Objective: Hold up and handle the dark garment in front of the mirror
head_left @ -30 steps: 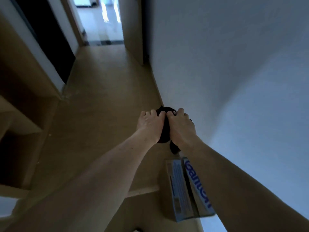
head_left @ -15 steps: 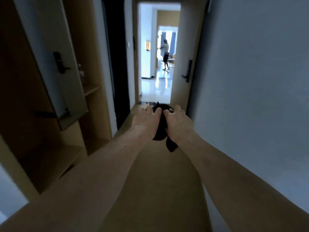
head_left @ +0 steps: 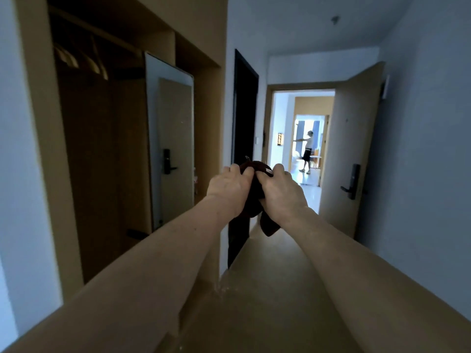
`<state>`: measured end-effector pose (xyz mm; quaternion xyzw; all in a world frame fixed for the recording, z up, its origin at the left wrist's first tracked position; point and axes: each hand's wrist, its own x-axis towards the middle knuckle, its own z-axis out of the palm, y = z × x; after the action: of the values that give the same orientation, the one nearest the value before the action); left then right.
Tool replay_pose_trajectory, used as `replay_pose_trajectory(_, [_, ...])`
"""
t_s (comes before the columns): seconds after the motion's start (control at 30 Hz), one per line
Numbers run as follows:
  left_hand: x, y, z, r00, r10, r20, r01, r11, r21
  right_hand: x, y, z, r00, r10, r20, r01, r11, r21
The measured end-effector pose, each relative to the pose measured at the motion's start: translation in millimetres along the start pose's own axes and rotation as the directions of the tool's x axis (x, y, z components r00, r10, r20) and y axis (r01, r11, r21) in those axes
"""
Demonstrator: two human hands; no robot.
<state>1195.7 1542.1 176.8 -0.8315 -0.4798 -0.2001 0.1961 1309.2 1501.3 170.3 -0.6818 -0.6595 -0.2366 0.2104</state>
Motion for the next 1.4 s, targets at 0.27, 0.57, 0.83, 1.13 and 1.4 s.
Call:
replay_pose_trajectory(0.27, [57.7, -64.1, 5.5, 0.994, -0.096, -0.046, 0.1, 0.99, 0.098, 93.2, -25.4, 29.4, 0.985, -0.132, -0.108, 0.14, 0.988, 0.067])
replay_pose_trajectory(0.57, [147.5, -84.6, 36.0, 0.966, -0.247, -0.078, 0.258, 0.948, 0.186, 204.0, 1.1, 85.0, 0.935, -0.295, -0.196, 0.324, 0.935, 0.141])
replay_pose_trajectory(0.83, [239.5, -85.7, 68.4, 0.918, -0.385, -0.093, 0.396, 0.888, 0.234, 305.3, 40.4, 130.6, 0.864, -0.435, -0.255, 0.484, 0.855, 0.183])
replay_pose_trajectory(1.13, [310.3, -129.1, 94.0, 0.89, -0.43, -0.152, 0.455, 0.809, 0.374, 394.0, 34.9, 178.8, 0.803, -0.48, -0.354, 0.581, 0.764, 0.281])
replay_pose_trajectory(1.4, [369.8, -199.4, 110.1, 0.864, -0.438, -0.248, 0.503, 0.735, 0.455, 480.5, -0.3, 206.8, 0.763, -0.48, -0.433, 0.608, 0.76, 0.229])
